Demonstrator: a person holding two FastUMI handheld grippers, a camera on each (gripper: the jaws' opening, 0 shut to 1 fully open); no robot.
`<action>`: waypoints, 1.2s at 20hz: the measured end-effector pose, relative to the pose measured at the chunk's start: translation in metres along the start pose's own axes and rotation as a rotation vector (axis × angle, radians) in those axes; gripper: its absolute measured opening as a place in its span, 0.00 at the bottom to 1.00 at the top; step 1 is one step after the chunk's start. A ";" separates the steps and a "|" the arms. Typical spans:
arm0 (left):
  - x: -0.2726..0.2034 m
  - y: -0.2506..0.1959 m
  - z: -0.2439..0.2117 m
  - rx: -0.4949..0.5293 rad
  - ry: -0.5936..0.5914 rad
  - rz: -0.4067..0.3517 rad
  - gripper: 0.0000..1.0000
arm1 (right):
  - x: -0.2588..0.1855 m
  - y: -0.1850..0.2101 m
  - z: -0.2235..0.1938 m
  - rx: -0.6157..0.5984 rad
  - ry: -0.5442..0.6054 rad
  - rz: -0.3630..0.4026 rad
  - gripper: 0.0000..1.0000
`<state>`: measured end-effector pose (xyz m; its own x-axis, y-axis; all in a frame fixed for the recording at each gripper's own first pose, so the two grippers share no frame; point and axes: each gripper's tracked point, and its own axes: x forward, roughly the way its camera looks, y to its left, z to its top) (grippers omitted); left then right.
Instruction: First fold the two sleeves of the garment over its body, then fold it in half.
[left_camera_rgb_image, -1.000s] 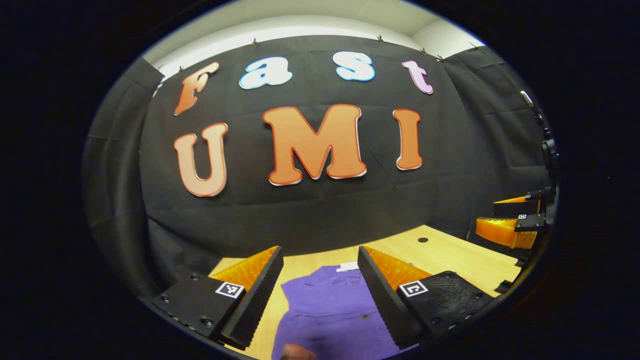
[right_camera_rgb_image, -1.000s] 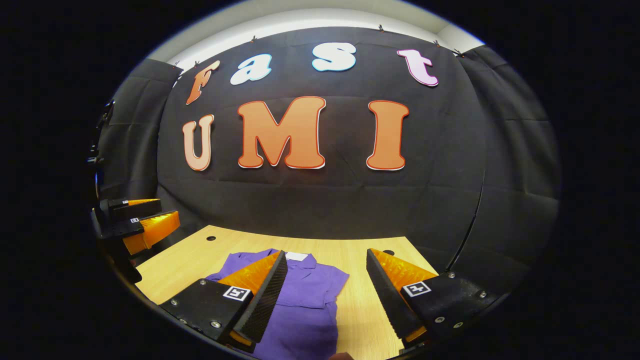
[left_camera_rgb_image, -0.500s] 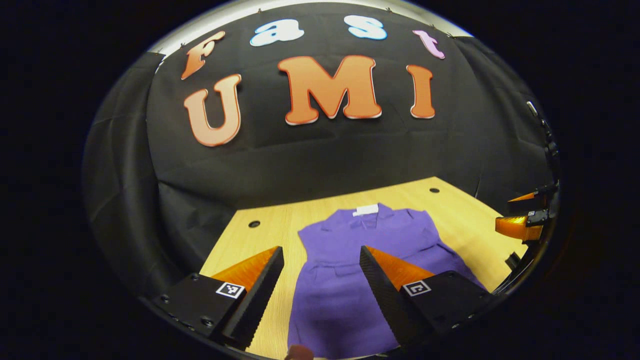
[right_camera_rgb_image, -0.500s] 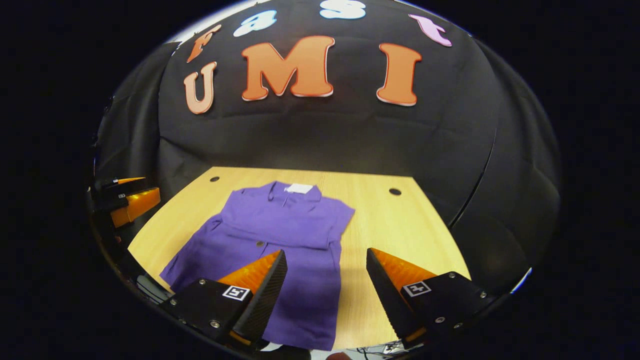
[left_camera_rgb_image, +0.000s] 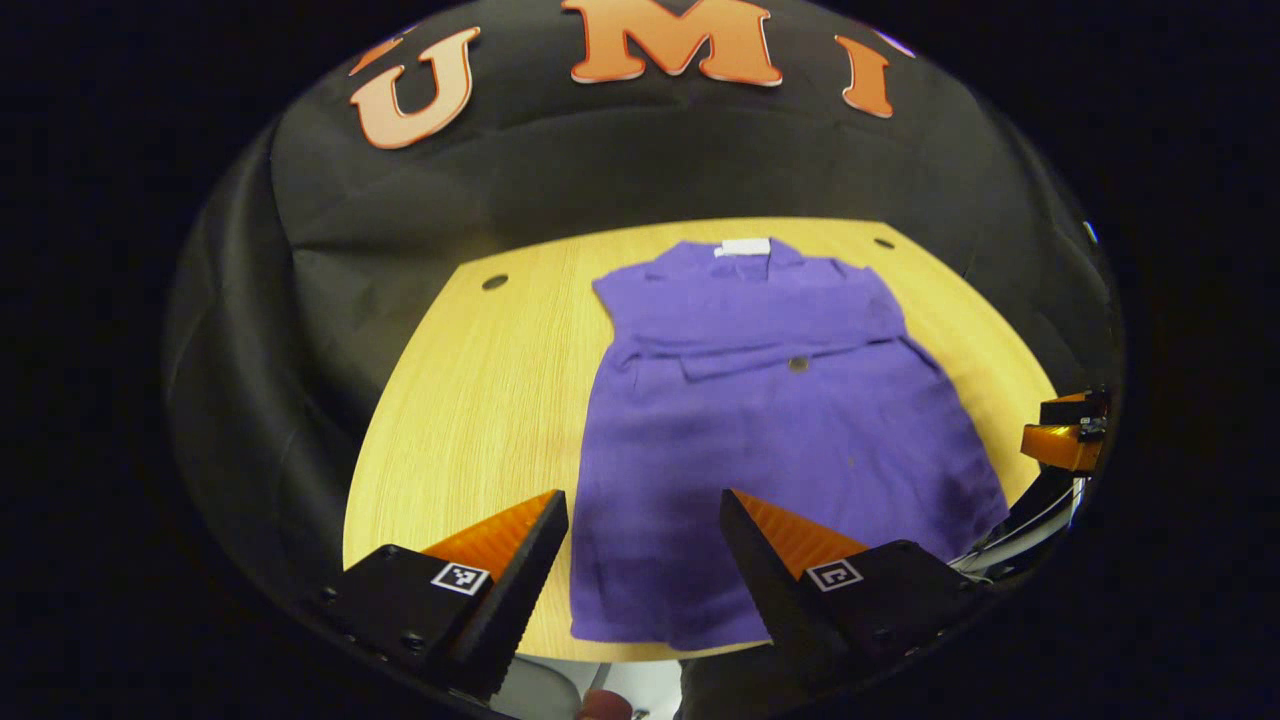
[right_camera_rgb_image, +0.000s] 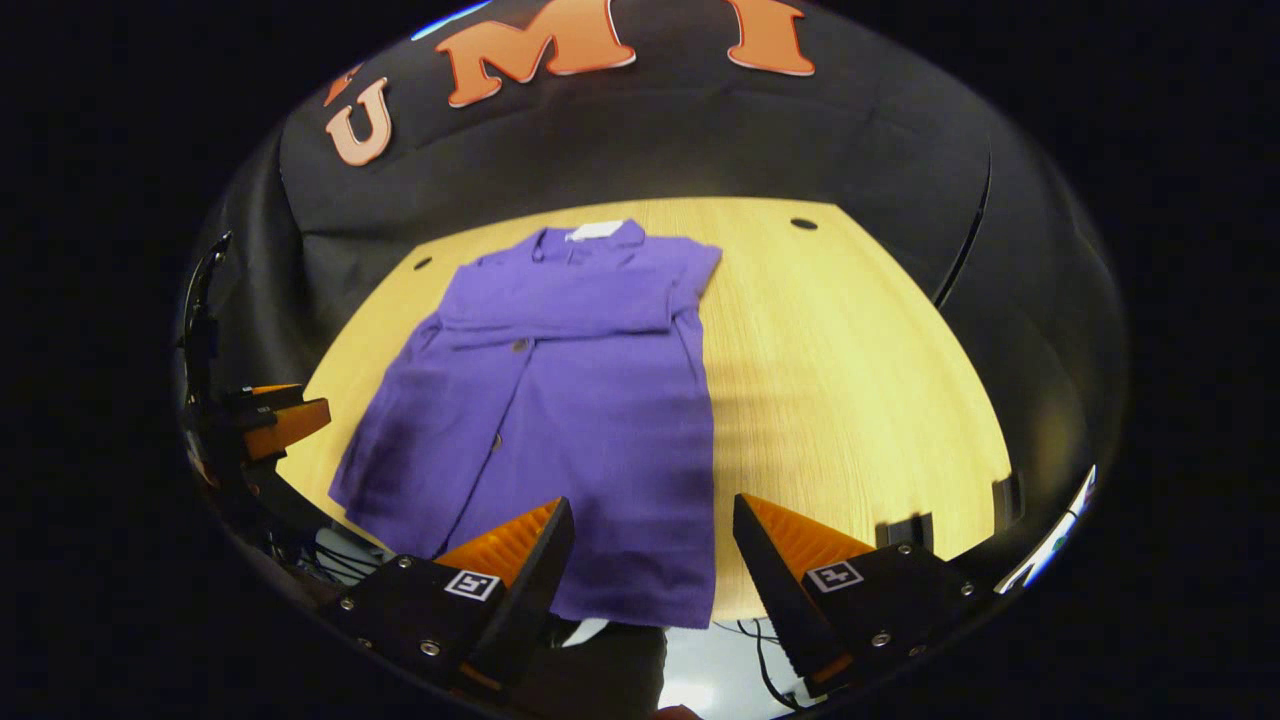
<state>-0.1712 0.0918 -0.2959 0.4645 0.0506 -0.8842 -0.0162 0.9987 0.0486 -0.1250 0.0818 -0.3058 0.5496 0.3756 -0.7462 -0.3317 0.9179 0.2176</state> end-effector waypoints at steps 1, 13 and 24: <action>0.008 0.000 -0.013 -0.007 0.031 -0.003 0.99 | 0.004 -0.001 -0.007 0.014 0.025 -0.004 0.96; 0.044 0.011 -0.113 -0.058 0.358 -0.008 0.99 | 0.030 -0.005 -0.080 0.089 0.240 -0.018 0.96; 0.056 0.018 -0.126 -0.130 0.534 -0.078 0.99 | 0.032 -0.006 -0.101 0.047 0.341 -0.065 0.97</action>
<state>-0.2570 0.1135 -0.4033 -0.0444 -0.0605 -0.9972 -0.1247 0.9907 -0.0546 -0.1828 0.0750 -0.3947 0.2776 0.2592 -0.9251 -0.2642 0.9464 0.1859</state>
